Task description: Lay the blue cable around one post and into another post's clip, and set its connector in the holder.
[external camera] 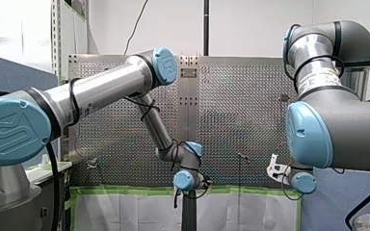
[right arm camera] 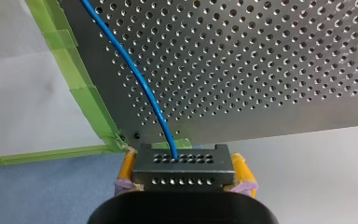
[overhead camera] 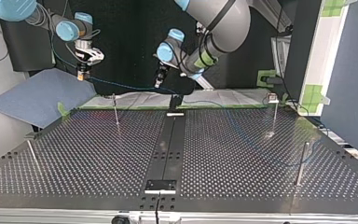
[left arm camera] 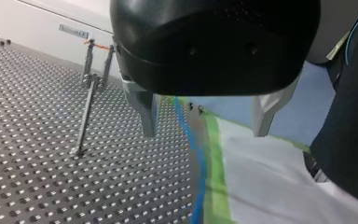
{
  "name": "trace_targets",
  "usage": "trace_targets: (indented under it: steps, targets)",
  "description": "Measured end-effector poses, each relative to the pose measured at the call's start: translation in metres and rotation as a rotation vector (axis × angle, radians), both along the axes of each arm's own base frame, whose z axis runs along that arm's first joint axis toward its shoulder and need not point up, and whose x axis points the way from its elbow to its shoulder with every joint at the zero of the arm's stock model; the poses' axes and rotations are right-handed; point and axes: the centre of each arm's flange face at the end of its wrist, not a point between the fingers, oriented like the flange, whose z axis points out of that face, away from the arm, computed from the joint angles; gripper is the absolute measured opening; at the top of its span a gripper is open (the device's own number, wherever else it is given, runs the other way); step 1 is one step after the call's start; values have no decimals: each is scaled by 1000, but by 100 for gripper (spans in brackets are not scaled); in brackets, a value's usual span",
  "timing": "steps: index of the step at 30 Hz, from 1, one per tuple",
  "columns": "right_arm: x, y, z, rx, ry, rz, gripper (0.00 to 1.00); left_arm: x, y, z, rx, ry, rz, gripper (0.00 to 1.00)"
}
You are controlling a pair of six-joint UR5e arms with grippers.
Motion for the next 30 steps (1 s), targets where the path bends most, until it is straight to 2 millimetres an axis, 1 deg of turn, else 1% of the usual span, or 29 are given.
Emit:
trace_targets:
  steps: [5,10,13,22,30]
  targets:
    - [1,0,0,0,1,2,0,8,2,1,10,-13,36,100]
    - [2,1,0,0,1,3,0,13,7,-11,46,-8,64,100]
    - [3,1,0,0,1,4,0,15,7,-13,67,-13,70,100]
    - [3,1,0,-1,1,3,0,27,0,-6,56,-28,71,100]
    - [3,-1,0,-3,1,1,0,29,1,-5,53,-21,69,100]
